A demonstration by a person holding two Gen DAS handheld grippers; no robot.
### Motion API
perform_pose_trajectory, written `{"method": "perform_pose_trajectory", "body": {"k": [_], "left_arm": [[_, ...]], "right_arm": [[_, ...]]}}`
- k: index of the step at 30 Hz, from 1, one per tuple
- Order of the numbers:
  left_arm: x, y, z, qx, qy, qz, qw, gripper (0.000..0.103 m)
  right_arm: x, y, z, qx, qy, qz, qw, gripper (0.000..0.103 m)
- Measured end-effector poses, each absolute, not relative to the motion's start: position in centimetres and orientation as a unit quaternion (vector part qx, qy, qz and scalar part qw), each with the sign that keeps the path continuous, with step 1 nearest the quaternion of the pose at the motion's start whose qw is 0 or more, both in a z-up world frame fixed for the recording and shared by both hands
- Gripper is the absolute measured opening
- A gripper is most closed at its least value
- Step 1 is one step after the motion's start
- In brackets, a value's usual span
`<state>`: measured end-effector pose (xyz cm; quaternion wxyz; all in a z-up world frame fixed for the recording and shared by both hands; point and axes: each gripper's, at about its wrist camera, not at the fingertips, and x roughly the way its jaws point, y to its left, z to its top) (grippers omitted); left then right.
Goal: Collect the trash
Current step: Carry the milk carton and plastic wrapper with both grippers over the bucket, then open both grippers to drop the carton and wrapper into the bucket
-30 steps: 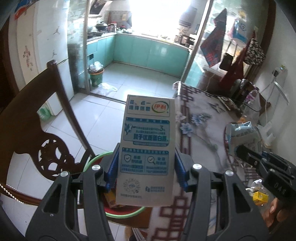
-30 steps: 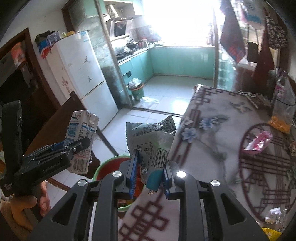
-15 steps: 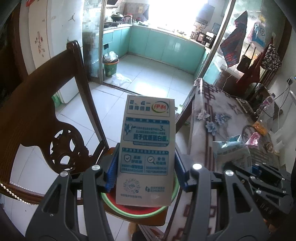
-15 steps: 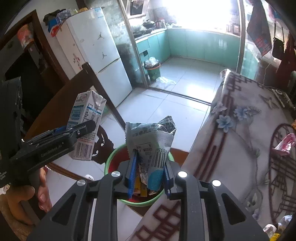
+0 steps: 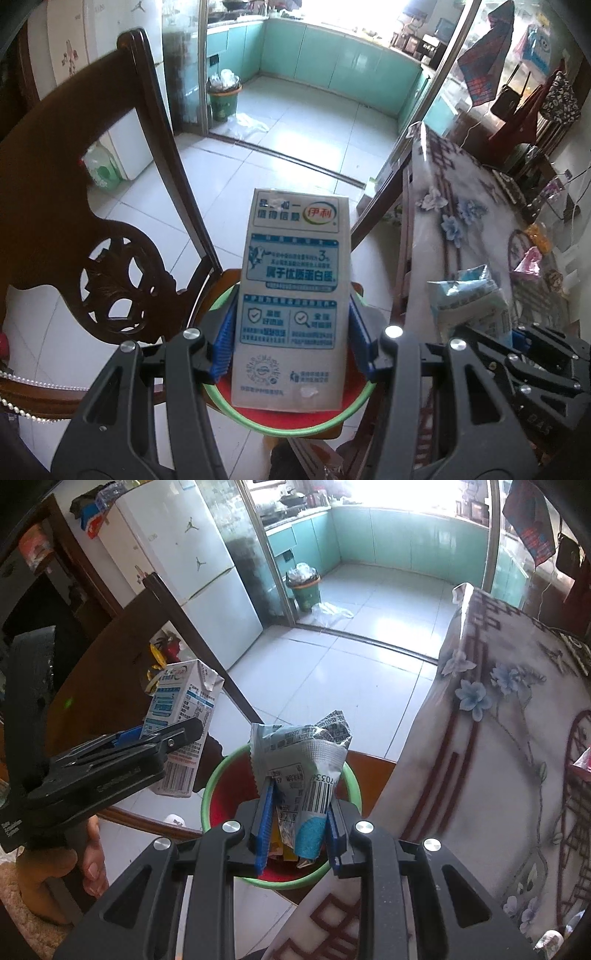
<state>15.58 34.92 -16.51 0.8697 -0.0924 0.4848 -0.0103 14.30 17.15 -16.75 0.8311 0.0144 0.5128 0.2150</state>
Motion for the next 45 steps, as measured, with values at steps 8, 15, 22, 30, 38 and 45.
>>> {"method": "perform_pose_trajectory", "body": {"k": [8, 15, 22, 30, 38, 45], "left_arm": [[17.2, 34.4, -19.5, -0.086, 0.517, -0.014, 0.852, 0.051], [17.9, 34.3, -21.5, -0.08, 0.538, -0.013, 0.839, 0.051], [18.5, 34.3, -23.5, -0.078, 0.558, -0.009, 0.826, 0.05], [18.3, 34.8, -25.3, -0.08, 0.579, 0.0, 0.812, 0.051], [17.9, 35.2, -25.8, -0.077, 0.584, 0.008, 0.808, 0.051], [17.4, 35.4, -24.4, -0.076, 0.566, 0.015, 0.821, 0.073]], "right_arm": [[15.1, 17.7, -18.4, 0.005, 0.53, 0.213, 0.821, 0.024], [16.0, 17.6, -19.9, 0.006, 0.545, 0.207, 0.812, 0.024], [16.5, 18.1, -21.1, -0.004, 0.557, 0.214, 0.802, 0.024], [16.7, 18.9, -22.2, -0.019, 0.569, 0.224, 0.791, 0.025], [16.6, 19.3, -22.1, -0.026, 0.562, 0.23, 0.794, 0.025], [16.1, 18.8, -20.7, -0.015, 0.542, 0.23, 0.808, 0.05]]}}
